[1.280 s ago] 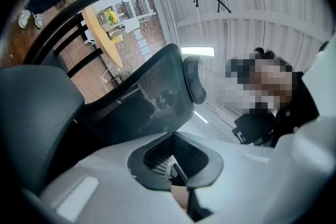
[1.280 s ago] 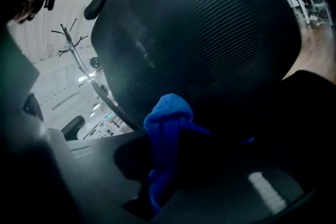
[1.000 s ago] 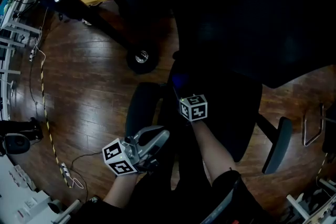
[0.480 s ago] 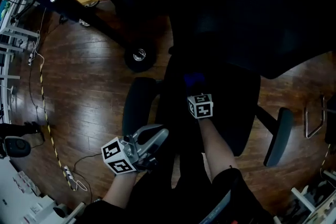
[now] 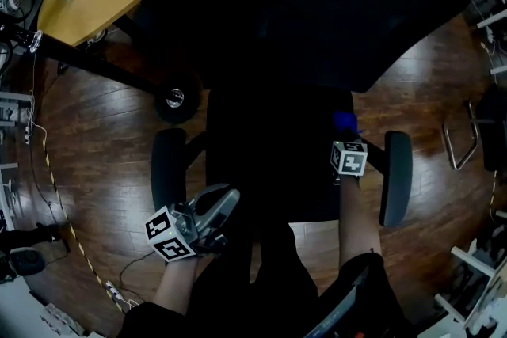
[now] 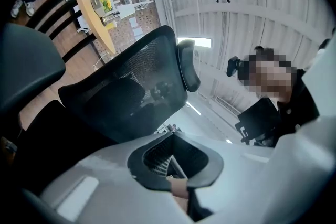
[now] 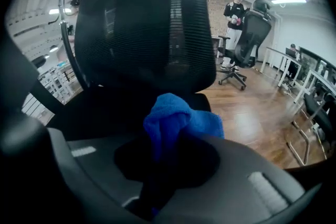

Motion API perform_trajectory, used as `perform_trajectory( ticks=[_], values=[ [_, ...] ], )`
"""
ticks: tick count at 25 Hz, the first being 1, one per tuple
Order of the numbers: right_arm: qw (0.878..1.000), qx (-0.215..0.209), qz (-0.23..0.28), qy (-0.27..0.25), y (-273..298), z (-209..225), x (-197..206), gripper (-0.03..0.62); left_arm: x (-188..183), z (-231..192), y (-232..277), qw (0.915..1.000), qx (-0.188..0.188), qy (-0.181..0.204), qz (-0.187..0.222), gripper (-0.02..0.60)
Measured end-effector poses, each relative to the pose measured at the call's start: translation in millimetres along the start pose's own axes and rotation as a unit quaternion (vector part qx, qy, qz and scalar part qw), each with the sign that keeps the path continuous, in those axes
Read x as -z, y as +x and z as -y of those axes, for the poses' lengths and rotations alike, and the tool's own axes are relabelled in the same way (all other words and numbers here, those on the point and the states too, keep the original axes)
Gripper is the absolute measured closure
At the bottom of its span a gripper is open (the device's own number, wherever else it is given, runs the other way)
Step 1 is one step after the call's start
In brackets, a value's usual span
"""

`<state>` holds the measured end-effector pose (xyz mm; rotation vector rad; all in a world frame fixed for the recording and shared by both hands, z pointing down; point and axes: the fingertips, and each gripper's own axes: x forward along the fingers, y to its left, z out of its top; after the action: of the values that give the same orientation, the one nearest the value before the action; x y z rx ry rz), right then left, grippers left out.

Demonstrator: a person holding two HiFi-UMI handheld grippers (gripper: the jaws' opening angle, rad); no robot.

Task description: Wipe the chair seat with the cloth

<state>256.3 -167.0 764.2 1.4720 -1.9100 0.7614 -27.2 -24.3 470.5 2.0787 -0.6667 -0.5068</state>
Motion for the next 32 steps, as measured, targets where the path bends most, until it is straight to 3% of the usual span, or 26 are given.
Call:
perform_trajectory(
  ticks=[4,6,8,10,12,15,20,25,29,32],
  values=[
    [1.000,0.003,0.027,0.010,-11.4,11.4,-1.9,0.532,1.0,-1.2,5.9,1.0000,0.003,-0.002,0.002,0.581],
    [0.999,-0.008,0.039,0.006,-13.2,8.7,-2.6,0.533,3.3,-1.7,5.2,1.0000,0.002,-0.001,0.004,0.581],
    [0.997,-0.029,0.054,0.037,-14.9,10.8,-8.5,0.531,4.3,-2.4,4.9,1.0000,-0.001,0.000,0.008,0.581],
    [0.987,-0.060,0.094,0.113,-22.4,8.0,-20.5,0.532,2.1,-3.2,2.0,0.9999,-0.004,0.000,0.016,0.581],
    [0.968,-0.099,0.140,0.185,-34.1,-15.3,-29.9,0.533,-3.4,-3.3,-4.5,0.9997,-0.008,0.001,0.023,0.581],
    [0.956,-0.161,0.138,0.204,-33.9,-83.4,-28.2,0.531,-14.5,-0.8,-11.0,0.9990,-0.015,0.004,0.042,0.581],
    [0.953,-0.261,0.079,0.132,-9.0,-234.4,-20.6,0.532,-22.2,4.7,-29.5,0.9967,-0.034,0.012,0.073,0.581],
    [0.953,-0.299,0.022,-0.041,6.1,-366.9,-3.5,0.532,-18.8,1.9,-58.2,0.9936,-0.056,0.015,0.097,0.581],
    [0.945,-0.295,-0.014,-0.144,7.4,-409.5,14.5,0.531,-18.7,1.3,-76.6,0.9916,-0.067,0.017,0.109,0.581],
    [0.945,-0.297,-0.008,-0.137,7.5,-401.9,17.2,0.533,-20.0,-0.5,-84.3,0.9911,-0.069,0.016,0.113,0.581]
  ],
)
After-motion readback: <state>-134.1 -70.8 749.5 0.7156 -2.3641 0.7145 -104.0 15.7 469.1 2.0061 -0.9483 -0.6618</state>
